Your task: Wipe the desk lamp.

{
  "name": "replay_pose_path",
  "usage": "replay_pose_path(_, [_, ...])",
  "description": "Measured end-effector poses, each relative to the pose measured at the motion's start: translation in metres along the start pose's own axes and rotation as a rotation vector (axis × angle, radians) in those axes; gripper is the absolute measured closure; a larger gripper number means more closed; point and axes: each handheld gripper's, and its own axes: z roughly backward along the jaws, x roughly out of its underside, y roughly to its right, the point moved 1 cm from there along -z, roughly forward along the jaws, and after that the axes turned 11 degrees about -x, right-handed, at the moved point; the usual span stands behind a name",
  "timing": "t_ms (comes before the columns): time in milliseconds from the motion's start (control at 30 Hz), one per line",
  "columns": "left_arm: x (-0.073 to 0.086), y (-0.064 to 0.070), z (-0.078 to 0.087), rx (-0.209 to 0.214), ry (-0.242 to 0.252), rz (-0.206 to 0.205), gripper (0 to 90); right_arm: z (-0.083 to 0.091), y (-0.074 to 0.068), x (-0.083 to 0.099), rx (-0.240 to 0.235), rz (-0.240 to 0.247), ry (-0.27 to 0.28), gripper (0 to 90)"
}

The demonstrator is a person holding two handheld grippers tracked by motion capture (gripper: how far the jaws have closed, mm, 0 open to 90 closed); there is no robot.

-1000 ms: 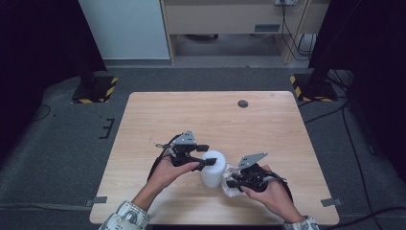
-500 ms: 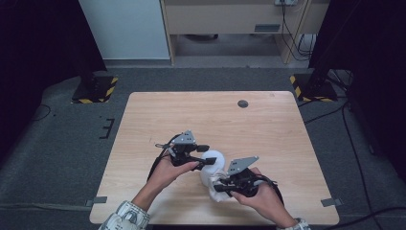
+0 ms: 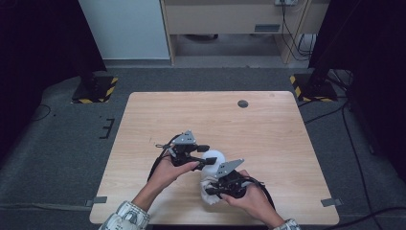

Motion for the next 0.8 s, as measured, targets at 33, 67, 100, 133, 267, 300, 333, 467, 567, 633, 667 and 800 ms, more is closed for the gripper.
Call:
replay_pose_path(33, [0.000, 0.000, 0.000, 0.000, 0.000, 0.001, 37.5, 0.005, -0.002, -0.002, -0.004, 0.005, 0.030, 81.0])
replay_pose_path(67, [0.000, 0.000, 0.000, 0.001, 0.000, 0.000, 37.5, 0.010, -0.004, -0.005, -0.010, 0.007, 0.065, 81.1])
replay_pose_path(100, [0.000, 0.000, 0.000, 0.002, 0.000, 0.001, 37.5, 0.012, -0.005, -0.006, -0.014, 0.004, 0.081, 81.0])
replay_pose_path(133, [0.000, 0.000, 0.000, 0.004, 0.001, 0.003, 37.5, 0.014, -0.005, -0.007, -0.017, 0.003, 0.091, 81.1])
replay_pose_path(267, [0.000, 0.000, 0.000, 0.001, 0.002, 0.003, 37.5, 0.003, 0.001, -0.003, -0.022, -0.019, 0.047, 81.0])
replay_pose_path(300, [0.000, 0.000, 0.000, 0.001, 0.001, 0.002, 37.5, -0.001, 0.003, -0.001, -0.022, -0.030, 0.026, 81.0])
replay_pose_path(333, [0.000, 0.000, 0.000, 0.001, 0.002, -0.003, 37.5, -0.003, 0.005, 0.001, -0.022, -0.036, 0.012, 81.0])
replay_pose_path(467, [0.000, 0.000, 0.000, 0.002, 0.002, -0.003, 37.5, -0.004, 0.007, 0.005, -0.020, -0.054, -0.029, 80.9])
replay_pose_path(567, [0.000, 0.000, 0.000, -0.001, 0.003, -0.002, 37.5, -0.001, 0.010, 0.010, -0.011, -0.061, -0.058, 80.9])
replay_pose_path(633, [0.000, 0.000, 0.001, -0.002, 0.001, -0.004, 37.5, 0.001, 0.011, 0.012, -0.003, -0.071, -0.069, 81.0])
replay_pose_path(667, [0.001, 0.000, 0.001, -0.001, 0.001, -0.003, 37.5, 0.004, 0.010, 0.014, 0.007, -0.073, -0.079, 81.1])
replay_pose_path(800, [0.001, 0.000, 0.001, 0.000, 0.004, 0.000, 37.5, 0.023, 0.009, 0.021, 0.056, -0.070, -0.082, 81.4])
